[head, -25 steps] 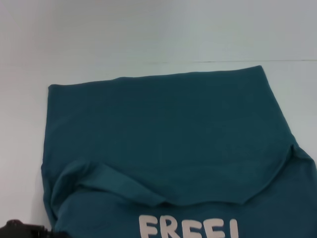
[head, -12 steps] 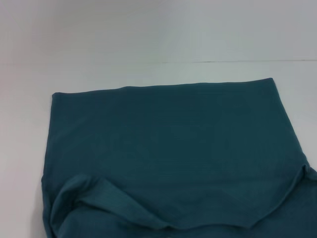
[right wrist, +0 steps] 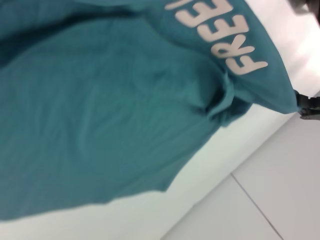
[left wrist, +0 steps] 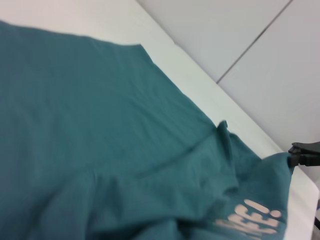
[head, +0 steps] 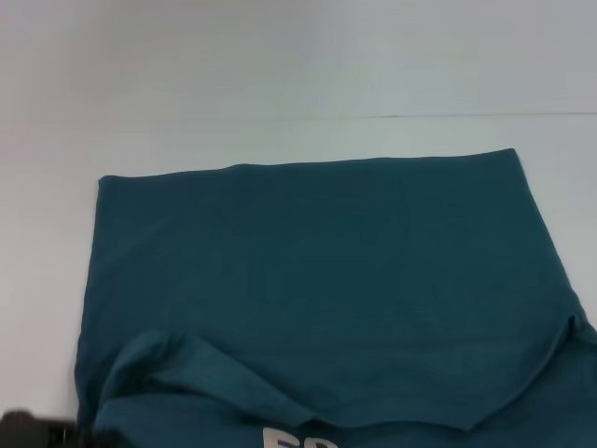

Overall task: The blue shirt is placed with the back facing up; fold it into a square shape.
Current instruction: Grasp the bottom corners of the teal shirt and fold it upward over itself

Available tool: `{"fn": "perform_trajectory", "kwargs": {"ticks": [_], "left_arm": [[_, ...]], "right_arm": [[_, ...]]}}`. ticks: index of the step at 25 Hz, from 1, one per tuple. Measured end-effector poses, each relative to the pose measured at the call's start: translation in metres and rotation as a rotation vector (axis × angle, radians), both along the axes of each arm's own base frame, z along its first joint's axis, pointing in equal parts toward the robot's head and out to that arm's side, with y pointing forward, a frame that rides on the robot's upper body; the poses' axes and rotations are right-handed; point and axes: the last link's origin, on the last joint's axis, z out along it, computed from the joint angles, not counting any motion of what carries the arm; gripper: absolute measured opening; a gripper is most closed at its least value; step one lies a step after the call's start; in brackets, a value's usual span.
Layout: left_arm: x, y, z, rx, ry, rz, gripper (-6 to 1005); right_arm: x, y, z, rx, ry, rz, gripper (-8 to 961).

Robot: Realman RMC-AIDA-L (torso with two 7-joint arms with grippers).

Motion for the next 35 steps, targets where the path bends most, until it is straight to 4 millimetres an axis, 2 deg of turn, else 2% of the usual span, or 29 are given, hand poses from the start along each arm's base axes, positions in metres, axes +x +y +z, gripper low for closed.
{"fn": "perform_trajectory", "kwargs": {"ticks": [6,12,17,21,27,35], "left_arm": [[0.013,0.044,0.006,0.052,-0.024,-0.014,43],[0.032,0.103,0.003,0.111,-0.012,-0.002,42],[0.046,0.146,-0.004,0.167,0.021,0.031,43],[0.048,0.176,-0.011,0.258,0.069,0.102,43],[0.042,0.202,-0.017,0.392,0.11,0.209,42],[0.03,0.22,-0.011,0.522,0.168,0.297,42]], "right_arm": [[-0.015,0.042,0.009,0.089,0.005,0.041,37],[-0.028,0.098,0.01,0.206,-0.042,0.027,38],[-0.04,0.144,-0.007,0.261,-0.078,0.004,39],[-0.048,0.174,-0.024,0.318,-0.13,-0.024,39],[-0.054,0.21,-0.04,0.409,-0.233,-0.086,37],[-0.065,0.232,-0.042,0.502,-0.249,-0.115,39]]}}
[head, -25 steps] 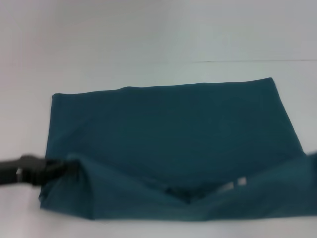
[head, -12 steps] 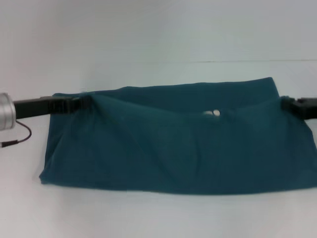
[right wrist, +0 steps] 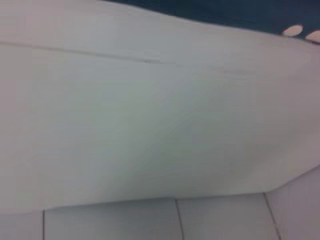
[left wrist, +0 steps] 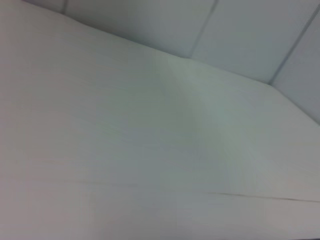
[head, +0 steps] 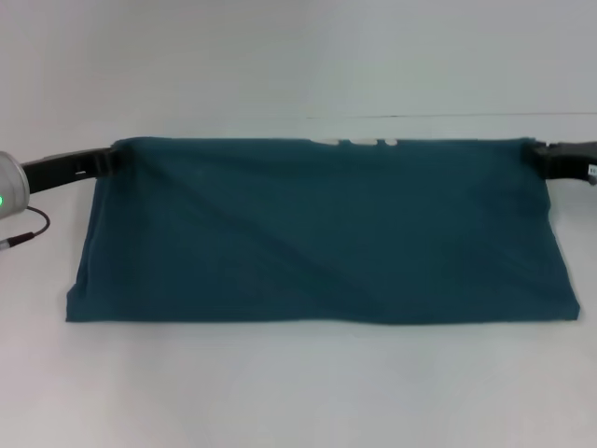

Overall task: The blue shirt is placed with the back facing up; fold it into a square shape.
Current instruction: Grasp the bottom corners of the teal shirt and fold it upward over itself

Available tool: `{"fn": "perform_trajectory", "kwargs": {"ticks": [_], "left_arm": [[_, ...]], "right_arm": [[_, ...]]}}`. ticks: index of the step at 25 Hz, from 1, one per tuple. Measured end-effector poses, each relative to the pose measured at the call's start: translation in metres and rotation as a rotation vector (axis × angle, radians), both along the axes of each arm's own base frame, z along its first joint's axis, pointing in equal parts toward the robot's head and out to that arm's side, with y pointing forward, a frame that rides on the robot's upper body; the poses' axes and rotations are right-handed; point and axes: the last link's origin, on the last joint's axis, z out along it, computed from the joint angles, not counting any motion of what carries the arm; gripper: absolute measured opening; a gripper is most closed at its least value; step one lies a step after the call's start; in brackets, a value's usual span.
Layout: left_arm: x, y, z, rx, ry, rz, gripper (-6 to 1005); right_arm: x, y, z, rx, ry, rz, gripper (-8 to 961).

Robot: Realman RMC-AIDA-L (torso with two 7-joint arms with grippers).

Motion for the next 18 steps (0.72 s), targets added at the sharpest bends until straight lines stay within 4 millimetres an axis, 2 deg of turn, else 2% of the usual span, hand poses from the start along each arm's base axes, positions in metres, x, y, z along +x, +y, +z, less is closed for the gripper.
{"fn": "perform_trajectory", "kwargs": {"ticks": [9,18], "left_arm": [[-0.007,0.005,-0.006,0.05,0.052,0.048,43],[-0.006,0.008,-0.006,0.066,0.056,0.051,43]], "right_arm": [[-0.006,0.011,-0.002,0.04,-0.026,-0.008,38],[-0.007,0.013,-0.004,0.047,-0.037,-0.012,38]]}}
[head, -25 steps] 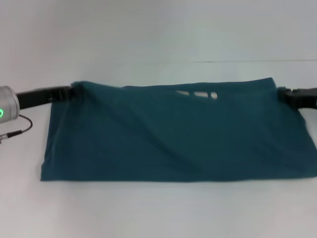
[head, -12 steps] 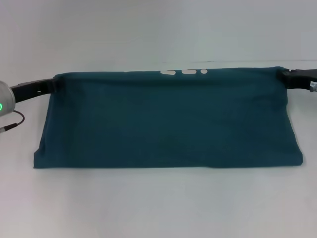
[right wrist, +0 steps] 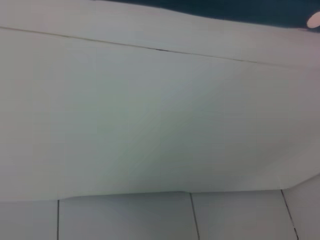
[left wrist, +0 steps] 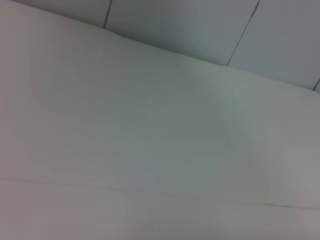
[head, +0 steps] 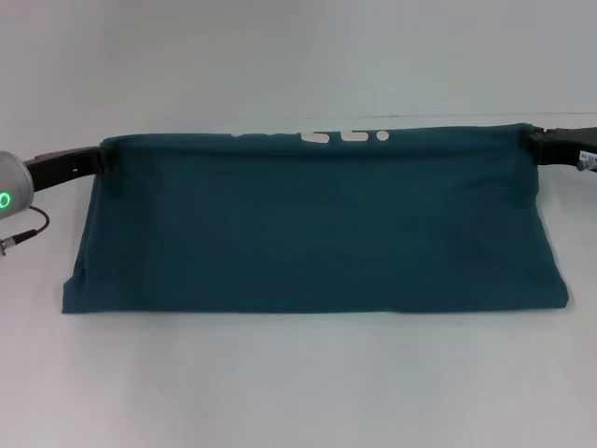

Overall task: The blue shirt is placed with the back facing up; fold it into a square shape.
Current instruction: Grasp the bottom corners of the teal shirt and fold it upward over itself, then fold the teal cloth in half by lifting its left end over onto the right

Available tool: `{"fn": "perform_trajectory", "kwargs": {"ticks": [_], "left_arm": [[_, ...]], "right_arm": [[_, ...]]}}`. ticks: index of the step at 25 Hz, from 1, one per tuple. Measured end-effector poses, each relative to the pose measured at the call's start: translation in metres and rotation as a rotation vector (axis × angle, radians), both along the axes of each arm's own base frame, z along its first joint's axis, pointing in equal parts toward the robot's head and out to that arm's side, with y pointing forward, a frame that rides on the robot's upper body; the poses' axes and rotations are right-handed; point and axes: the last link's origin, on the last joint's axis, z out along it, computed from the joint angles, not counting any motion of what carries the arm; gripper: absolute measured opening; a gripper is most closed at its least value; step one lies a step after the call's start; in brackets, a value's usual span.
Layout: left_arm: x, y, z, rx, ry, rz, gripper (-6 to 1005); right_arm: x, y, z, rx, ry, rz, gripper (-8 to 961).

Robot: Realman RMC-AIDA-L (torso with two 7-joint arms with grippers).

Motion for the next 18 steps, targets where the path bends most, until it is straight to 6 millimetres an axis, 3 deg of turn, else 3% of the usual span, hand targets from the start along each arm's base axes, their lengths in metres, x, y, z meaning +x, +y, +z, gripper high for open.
{"fn": "perform_trajectory", "kwargs": {"ticks": [10,14,16,18], "left_arm": [[0.002,0.003,-0.002,0.019,0.007,0.011,42],[-0.003,0.004,0.001,0.085,-0.013,0.053,172],[-0.006,0.003,0.003,0.101,-0.02,0.065,237],[-0.008,0.002,0.006,0.119,-0.027,0.075,302]], "right_arm": [[-0.002,0.003,-0.012,-0.009,-0.075,-0.007,102],[-0.004,0.006,-0.009,0.033,-0.076,-0.015,138],[-0.004,0.006,-0.008,0.039,-0.072,-0.016,366],[-0.003,0.007,-0.005,0.045,-0.066,-0.02,407]]}}
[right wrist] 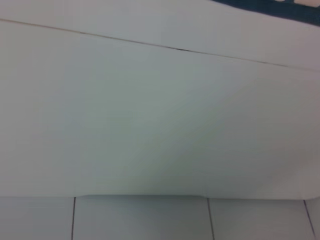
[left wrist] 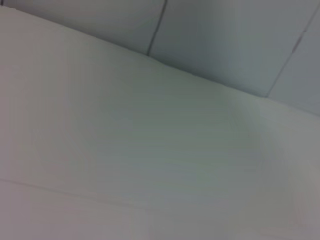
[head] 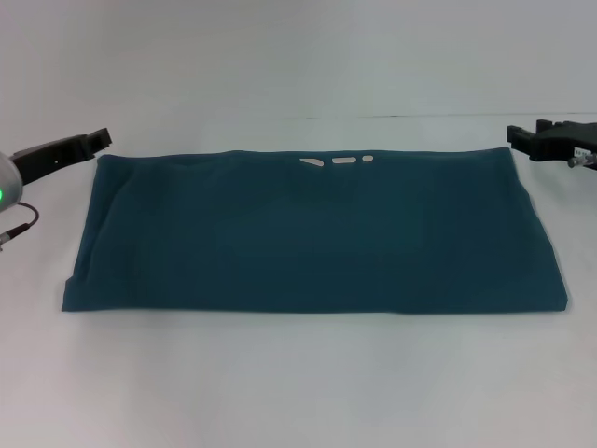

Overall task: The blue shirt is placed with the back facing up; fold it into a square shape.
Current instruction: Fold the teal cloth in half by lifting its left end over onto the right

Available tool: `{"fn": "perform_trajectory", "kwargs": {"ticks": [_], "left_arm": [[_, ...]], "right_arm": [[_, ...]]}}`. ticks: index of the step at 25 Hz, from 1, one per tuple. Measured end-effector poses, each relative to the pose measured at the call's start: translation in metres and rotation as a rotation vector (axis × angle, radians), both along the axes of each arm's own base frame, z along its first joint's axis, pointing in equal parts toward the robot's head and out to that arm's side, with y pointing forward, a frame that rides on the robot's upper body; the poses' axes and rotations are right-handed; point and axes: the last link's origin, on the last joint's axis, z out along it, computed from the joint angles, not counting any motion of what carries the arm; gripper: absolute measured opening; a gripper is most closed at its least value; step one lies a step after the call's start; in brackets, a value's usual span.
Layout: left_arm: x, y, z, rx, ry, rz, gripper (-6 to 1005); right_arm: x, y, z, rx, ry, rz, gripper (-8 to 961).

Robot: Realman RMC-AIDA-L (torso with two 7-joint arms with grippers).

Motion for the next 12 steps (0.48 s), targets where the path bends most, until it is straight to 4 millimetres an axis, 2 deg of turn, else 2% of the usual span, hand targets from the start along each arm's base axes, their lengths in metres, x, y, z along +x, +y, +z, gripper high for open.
{"fn": "perform_trajectory", "kwargs": {"ticks": [9,12], "left_arm": [[-0.0003,-0.0035,0.0007,-0.002,-0.025,-0.011,571],[0.0036,-0.0096,-0.001,-0.047,-0.036,-0.057,689]], "right_arm": [[-0.002,-0.0009,0.0041,-0.012,0.043,0.012,590],[-0.0011,-0.0062,0.0044,-0.039,0.089,0.015,683]]}}
